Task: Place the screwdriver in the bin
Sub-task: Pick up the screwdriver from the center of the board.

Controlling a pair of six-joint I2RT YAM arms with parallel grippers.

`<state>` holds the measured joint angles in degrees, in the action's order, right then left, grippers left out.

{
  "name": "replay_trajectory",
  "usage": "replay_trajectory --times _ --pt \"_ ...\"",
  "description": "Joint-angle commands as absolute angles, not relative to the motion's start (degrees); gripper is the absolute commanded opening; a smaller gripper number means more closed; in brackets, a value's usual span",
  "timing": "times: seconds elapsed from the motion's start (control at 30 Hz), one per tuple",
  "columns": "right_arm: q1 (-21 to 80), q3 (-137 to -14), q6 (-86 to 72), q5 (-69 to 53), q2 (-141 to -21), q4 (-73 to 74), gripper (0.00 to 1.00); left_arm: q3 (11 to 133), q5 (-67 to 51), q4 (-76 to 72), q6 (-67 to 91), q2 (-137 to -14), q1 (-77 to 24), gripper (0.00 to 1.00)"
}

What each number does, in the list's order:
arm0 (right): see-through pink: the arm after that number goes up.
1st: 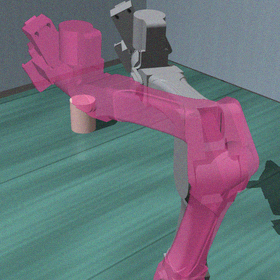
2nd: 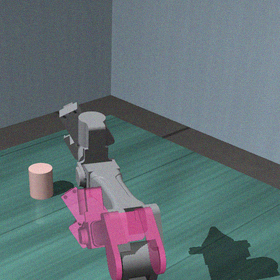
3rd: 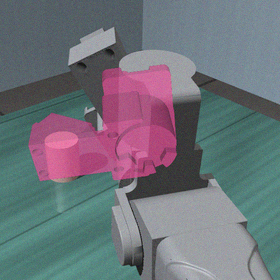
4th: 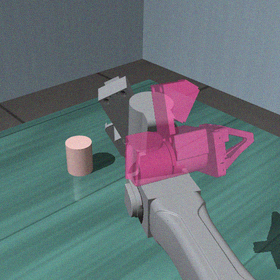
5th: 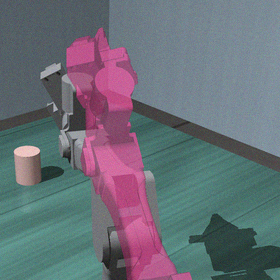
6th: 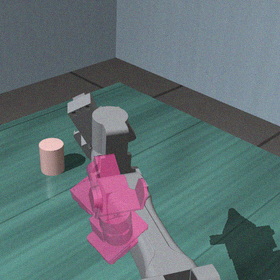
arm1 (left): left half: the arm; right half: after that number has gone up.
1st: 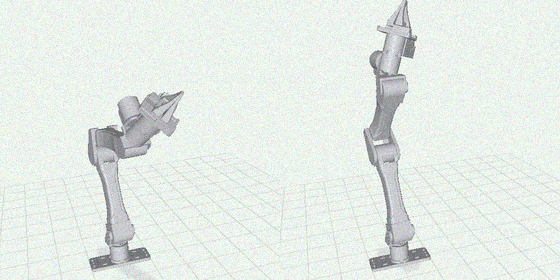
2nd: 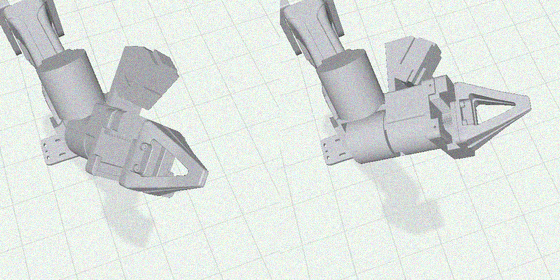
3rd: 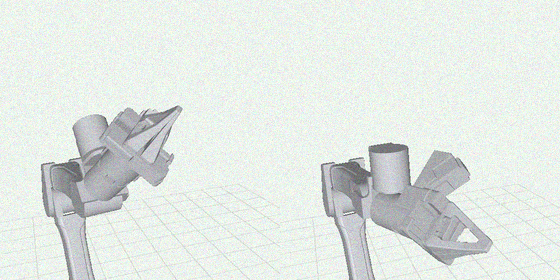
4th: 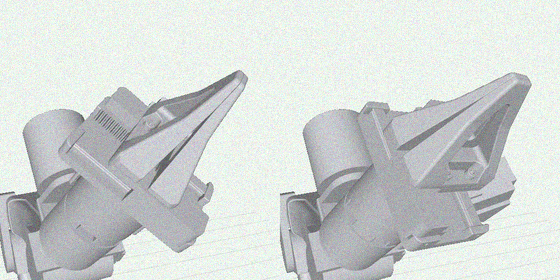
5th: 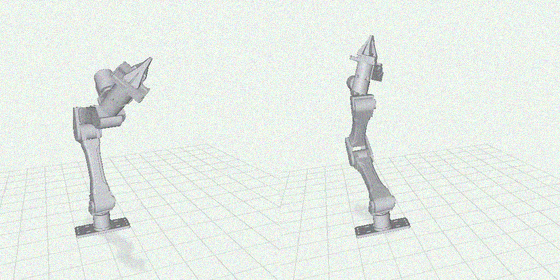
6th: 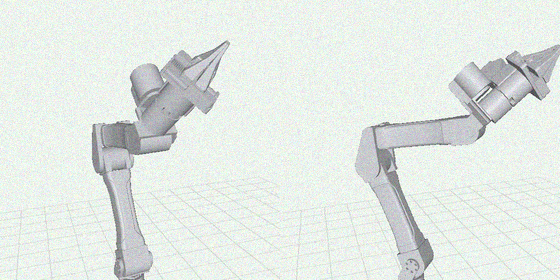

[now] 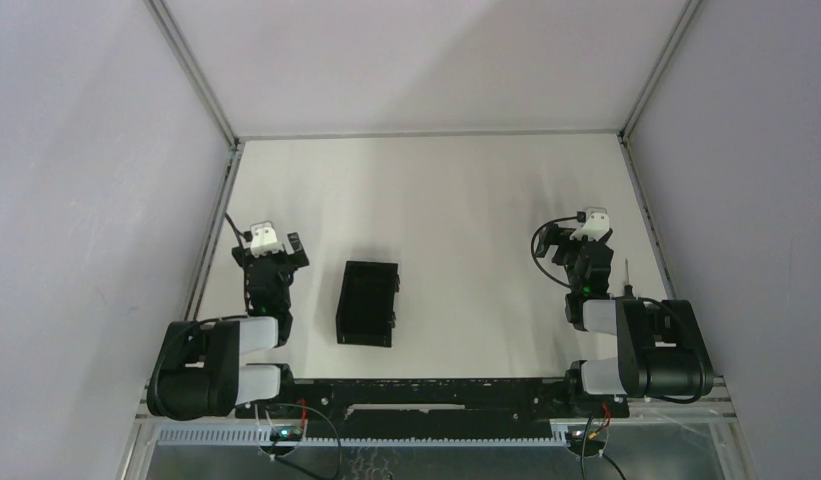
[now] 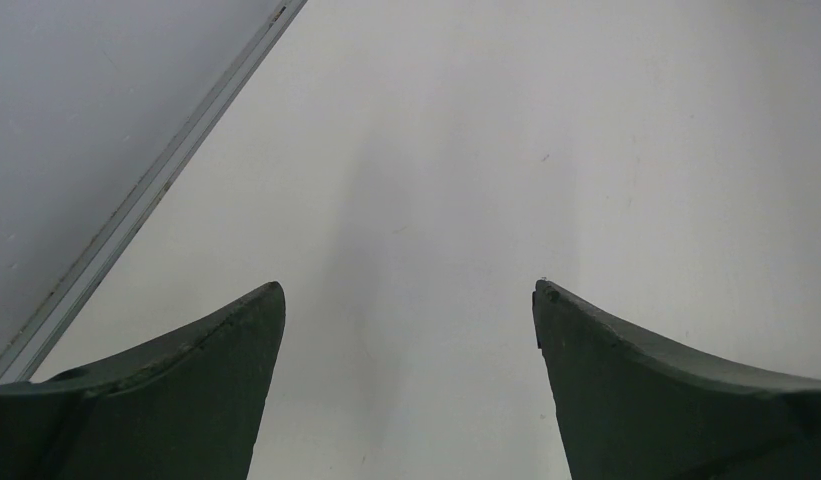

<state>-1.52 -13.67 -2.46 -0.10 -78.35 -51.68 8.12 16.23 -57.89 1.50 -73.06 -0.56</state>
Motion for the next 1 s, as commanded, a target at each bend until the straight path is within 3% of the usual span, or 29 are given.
replay_trajectory --times 0.0,0.27,0.97 --pt "-1.70 -15.38 -3.24 -0.64 -77.80 -53.18 1.00 11.00 16.11 -60.21 0.72 -71.98 -0.18 0.98" --pt "-1.75 -15.85 -3.39 -0.34 -76.73 -51.68 0.99 10.99 16.10 -60.29 0.70 -71.97 -0.18 0.98" --pt "-6.75 -29.69 -0.21 4.49 -53.72 -7.25 1.00 11.03 16.21 -60.26 0.72 -71.96 -0.18 0.98"
